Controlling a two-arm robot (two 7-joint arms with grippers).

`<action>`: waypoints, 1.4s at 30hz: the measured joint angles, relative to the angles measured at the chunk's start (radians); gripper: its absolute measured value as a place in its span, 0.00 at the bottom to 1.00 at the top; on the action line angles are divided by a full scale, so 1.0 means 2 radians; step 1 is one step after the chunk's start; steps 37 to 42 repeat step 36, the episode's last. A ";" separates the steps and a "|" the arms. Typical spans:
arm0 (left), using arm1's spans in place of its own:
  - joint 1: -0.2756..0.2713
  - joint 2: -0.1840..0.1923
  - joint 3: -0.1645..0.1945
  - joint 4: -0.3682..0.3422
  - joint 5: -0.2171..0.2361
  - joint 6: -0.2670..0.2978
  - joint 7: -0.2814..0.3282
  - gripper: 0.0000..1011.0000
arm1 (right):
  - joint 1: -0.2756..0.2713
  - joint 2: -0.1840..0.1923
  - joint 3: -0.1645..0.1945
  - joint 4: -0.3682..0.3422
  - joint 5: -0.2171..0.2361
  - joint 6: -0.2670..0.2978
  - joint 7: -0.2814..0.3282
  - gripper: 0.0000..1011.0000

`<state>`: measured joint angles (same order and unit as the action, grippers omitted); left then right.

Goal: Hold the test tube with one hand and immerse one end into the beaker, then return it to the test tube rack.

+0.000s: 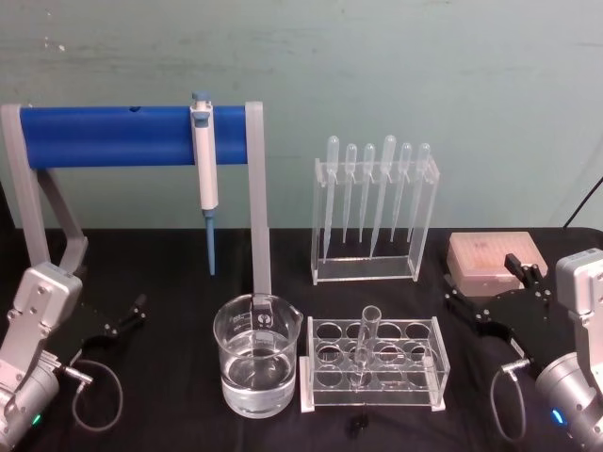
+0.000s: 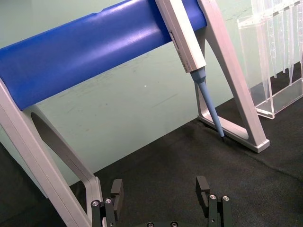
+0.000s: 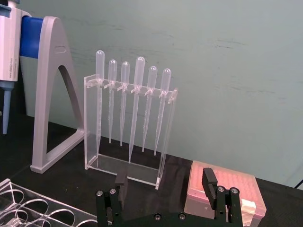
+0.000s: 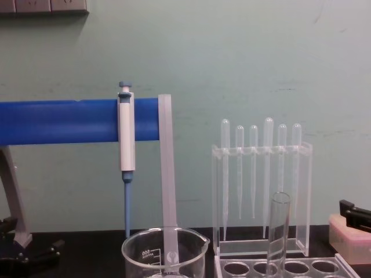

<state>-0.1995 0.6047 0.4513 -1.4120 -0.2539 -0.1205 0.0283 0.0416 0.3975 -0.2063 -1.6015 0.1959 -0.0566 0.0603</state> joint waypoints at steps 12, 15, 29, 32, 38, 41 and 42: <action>0.000 0.000 0.000 0.000 0.000 0.000 0.000 0.99 | 0.000 0.000 0.000 -0.001 0.000 0.000 0.000 0.99; 0.000 0.000 0.000 0.000 0.000 0.000 0.000 0.99 | 0.000 0.001 0.000 -0.001 0.000 0.000 0.000 0.99; 0.000 0.000 0.000 0.000 0.000 0.000 0.000 0.99 | 0.000 0.001 0.000 -0.001 0.001 0.000 0.000 0.99; 0.000 0.000 0.000 0.000 0.000 0.000 0.000 0.99 | 0.000 0.001 0.000 0.000 0.001 0.000 0.000 0.99; 0.000 0.000 0.000 0.000 0.000 0.000 0.000 0.99 | 0.000 0.001 0.000 0.000 0.001 0.000 0.000 0.99; 0.000 0.000 0.000 0.000 0.000 0.000 0.000 0.99 | 0.000 0.001 0.000 0.000 0.001 0.000 0.000 0.99; 0.000 0.000 0.000 0.000 0.000 0.000 0.000 0.99 | 0.000 0.001 0.000 0.000 0.001 0.000 0.000 0.99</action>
